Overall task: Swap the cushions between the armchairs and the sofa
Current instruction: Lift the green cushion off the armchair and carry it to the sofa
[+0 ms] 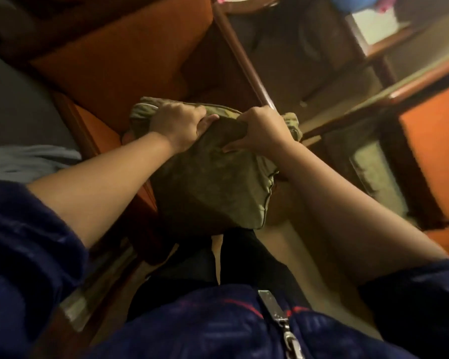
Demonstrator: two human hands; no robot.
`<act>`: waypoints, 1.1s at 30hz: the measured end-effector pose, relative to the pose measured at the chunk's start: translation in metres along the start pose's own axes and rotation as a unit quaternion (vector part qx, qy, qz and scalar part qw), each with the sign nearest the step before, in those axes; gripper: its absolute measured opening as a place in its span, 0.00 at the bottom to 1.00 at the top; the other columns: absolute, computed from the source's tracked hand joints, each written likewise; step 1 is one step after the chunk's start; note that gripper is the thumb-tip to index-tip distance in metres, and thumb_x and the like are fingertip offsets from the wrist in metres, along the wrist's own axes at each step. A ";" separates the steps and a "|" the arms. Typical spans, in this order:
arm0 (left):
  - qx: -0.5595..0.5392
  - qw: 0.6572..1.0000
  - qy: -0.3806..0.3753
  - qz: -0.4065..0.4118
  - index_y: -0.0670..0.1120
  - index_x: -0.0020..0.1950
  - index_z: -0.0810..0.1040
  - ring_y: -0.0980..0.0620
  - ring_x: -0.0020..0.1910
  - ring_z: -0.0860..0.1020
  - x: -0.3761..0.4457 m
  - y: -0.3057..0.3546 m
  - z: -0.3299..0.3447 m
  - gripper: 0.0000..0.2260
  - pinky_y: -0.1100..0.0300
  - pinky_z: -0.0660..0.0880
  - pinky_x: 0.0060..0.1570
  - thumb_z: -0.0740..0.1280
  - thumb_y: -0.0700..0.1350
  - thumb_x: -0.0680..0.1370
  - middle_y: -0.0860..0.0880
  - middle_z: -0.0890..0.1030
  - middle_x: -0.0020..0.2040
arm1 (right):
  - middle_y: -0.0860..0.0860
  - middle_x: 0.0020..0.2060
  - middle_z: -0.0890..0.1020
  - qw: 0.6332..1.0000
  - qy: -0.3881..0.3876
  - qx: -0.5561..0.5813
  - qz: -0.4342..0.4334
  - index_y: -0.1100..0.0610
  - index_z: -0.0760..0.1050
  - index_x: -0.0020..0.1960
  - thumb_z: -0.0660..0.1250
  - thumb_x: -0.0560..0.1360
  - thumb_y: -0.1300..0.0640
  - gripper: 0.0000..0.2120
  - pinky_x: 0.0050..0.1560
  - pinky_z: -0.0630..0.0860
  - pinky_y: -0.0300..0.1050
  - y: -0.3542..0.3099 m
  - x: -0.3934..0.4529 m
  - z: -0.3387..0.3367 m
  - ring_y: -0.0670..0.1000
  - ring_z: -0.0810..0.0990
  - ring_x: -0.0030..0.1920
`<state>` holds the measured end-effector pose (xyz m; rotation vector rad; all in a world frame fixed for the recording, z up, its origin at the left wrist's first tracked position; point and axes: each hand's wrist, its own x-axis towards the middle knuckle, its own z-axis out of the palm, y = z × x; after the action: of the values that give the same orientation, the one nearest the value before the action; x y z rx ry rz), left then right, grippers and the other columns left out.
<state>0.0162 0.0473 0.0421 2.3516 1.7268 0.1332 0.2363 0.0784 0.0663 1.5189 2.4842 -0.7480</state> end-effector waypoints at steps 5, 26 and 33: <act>0.037 0.990 0.010 0.134 0.46 0.36 0.78 0.38 0.31 0.80 -0.021 0.097 -0.036 0.24 0.57 0.64 0.29 0.57 0.60 0.82 0.41 0.81 0.32 | 0.49 0.33 0.77 0.995 0.042 0.007 0.086 0.51 0.83 0.44 0.78 0.66 0.35 0.20 0.38 0.67 0.44 0.014 -0.135 -0.027 0.54 0.75 0.36; 0.000 0.840 0.019 0.542 0.53 0.50 0.81 0.46 0.38 0.84 -0.027 0.662 -0.006 0.32 0.58 0.65 0.33 0.42 0.69 0.79 0.49 0.85 0.41 | 0.42 0.33 0.80 0.831 0.317 0.201 0.410 0.44 0.77 0.37 0.77 0.73 0.51 0.10 0.40 0.75 0.41 0.216 -0.661 -0.006 0.41 0.79 0.36; -0.035 0.847 0.004 0.530 0.52 0.54 0.83 0.41 0.40 0.83 -0.021 0.791 0.030 0.31 0.53 0.71 0.36 0.45 0.67 0.80 0.45 0.85 0.42 | 0.41 0.28 0.76 0.802 0.359 0.172 0.445 0.42 0.68 0.30 0.78 0.72 0.52 0.21 0.35 0.65 0.38 0.314 -0.745 -0.001 0.41 0.76 0.33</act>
<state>0.7516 -0.2021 0.1955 2.9214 0.2135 0.3590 0.8676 -0.3995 0.2298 3.2001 1.5363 -0.4762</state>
